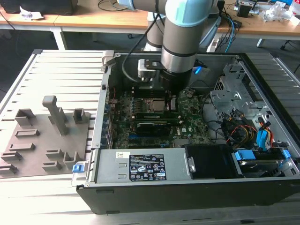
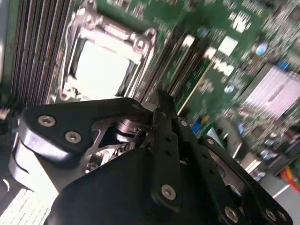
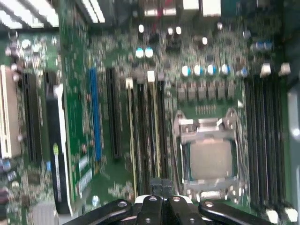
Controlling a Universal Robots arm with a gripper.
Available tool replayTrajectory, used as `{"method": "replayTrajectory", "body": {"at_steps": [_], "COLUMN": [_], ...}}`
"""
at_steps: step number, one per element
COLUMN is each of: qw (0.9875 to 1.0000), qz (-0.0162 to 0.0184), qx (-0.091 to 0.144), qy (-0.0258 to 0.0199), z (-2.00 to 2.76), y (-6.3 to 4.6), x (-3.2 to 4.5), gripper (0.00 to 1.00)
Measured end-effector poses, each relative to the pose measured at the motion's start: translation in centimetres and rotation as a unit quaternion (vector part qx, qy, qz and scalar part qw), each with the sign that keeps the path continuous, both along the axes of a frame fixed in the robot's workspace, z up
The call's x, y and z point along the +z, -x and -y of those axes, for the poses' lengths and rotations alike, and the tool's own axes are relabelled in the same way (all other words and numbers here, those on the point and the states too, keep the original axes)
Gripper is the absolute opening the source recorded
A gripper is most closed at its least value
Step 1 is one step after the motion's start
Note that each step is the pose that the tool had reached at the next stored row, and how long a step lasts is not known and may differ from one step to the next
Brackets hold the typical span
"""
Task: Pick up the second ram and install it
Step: 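Press down the second ram until it locks into place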
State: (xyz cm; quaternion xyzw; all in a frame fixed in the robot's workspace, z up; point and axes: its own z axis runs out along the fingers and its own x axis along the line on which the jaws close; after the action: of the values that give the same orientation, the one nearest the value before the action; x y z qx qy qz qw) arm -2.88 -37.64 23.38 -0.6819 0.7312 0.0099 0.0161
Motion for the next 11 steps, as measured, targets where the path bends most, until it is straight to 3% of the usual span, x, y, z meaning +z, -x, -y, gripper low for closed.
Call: {"method": "replayTrajectory", "body": {"at_steps": [2, 6, 11], "qw": [1.0000, 1.0000, 1.0000], "qz": [0.0017, 0.0038, 0.0037], "qx": [0.000, 0.000, 0.000], "qy": [0.0001, 0.0001, 0.0002], "z": [0.00, 0.00, 0.01], "y": [2.1, 4.6, 4.9], "x": [-0.07, -0.23, -0.58], "gripper": [0.11, 0.11, 0.11]}}
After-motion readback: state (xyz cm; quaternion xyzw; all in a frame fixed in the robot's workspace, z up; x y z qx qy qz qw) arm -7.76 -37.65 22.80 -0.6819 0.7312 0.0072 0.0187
